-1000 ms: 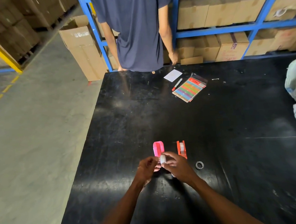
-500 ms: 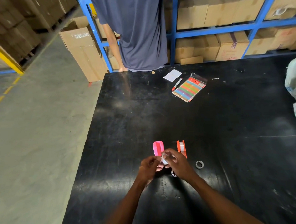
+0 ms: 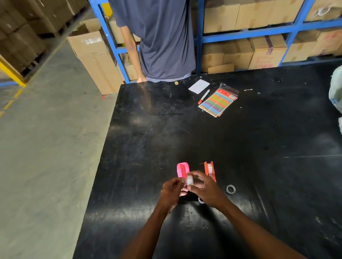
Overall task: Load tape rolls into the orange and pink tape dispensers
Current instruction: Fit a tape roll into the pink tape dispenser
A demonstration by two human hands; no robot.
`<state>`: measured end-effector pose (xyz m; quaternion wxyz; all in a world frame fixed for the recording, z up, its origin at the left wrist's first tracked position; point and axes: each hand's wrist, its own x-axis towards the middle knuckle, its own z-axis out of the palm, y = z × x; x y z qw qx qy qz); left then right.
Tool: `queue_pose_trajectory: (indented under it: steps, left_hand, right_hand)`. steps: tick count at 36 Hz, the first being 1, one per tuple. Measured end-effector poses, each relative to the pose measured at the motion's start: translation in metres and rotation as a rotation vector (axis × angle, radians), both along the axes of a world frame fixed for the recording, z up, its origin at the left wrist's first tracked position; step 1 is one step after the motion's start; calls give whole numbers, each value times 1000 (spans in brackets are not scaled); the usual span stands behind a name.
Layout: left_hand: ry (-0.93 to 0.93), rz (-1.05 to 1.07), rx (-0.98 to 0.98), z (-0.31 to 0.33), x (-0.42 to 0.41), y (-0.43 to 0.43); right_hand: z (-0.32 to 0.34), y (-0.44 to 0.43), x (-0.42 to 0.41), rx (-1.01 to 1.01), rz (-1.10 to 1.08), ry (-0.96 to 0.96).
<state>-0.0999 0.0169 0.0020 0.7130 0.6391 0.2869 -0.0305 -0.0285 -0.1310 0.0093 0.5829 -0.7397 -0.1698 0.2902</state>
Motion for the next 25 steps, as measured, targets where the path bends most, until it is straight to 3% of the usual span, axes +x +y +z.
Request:
queue_pose_trajectory:
  steps: [25]
  left_hand:
    - [91,184,-43,-15,2,4]
  right_hand:
    - [-17,4,15,-83,70,-5]
